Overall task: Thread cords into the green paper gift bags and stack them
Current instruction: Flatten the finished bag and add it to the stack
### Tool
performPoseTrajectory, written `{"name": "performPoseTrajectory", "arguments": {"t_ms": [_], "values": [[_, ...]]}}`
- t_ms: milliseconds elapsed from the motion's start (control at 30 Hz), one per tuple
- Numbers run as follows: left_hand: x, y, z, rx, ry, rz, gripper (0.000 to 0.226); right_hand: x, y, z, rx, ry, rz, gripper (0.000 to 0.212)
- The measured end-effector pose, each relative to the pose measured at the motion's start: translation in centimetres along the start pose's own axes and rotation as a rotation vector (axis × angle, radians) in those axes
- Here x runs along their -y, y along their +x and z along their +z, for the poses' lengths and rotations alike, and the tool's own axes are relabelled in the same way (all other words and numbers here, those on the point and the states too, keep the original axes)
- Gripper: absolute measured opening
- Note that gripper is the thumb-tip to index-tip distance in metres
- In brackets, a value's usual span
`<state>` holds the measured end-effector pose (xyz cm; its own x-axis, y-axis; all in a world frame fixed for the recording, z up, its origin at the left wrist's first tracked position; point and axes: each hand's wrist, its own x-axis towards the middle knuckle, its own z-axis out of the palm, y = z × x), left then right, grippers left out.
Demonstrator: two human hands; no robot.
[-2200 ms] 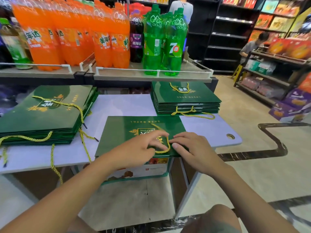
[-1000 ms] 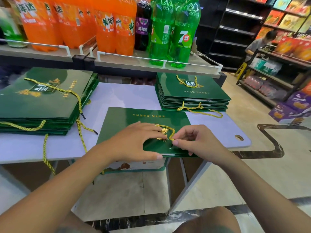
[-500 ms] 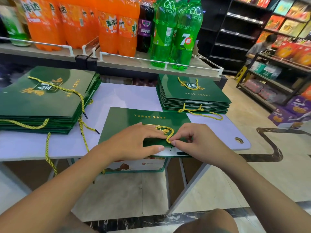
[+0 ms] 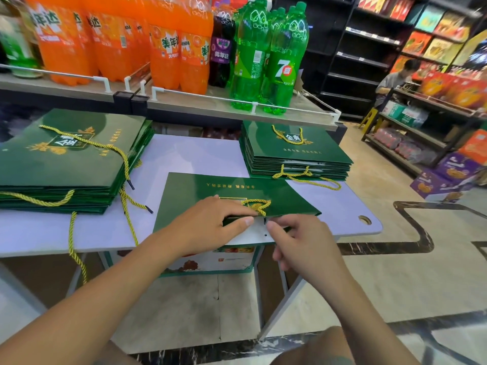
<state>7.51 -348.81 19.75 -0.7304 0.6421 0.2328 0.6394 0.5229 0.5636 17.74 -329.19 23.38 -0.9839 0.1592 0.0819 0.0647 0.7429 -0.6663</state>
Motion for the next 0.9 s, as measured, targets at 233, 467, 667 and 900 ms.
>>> {"name": "performPoseTrajectory", "arguments": {"t_ms": [233, 467, 667, 900], "values": [[-0.3, -0.1, 0.0, 0.012, 0.036, 0.007, 0.044, 0.1, 0.6, 1.5, 0.008, 0.262, 0.107, 0.025], [-0.4, -0.1, 0.1, 0.041, 0.096, -0.001, 0.045, 0.0, 0.2, 1.5, 0.02, 0.291, 0.172, 0.021], [-0.1, -0.1, 0.2, 0.02, 0.087, -0.005, 0.054, 0.5, -0.5, 1.9, 0.042, 0.203, 0.069, 0.027], [-0.5, -0.6, -0.7, 0.062, 0.184, 0.035, 0.056, 0.1, 2.2, -1.8, -0.225, -0.228, -0.047, 0.049]]}}
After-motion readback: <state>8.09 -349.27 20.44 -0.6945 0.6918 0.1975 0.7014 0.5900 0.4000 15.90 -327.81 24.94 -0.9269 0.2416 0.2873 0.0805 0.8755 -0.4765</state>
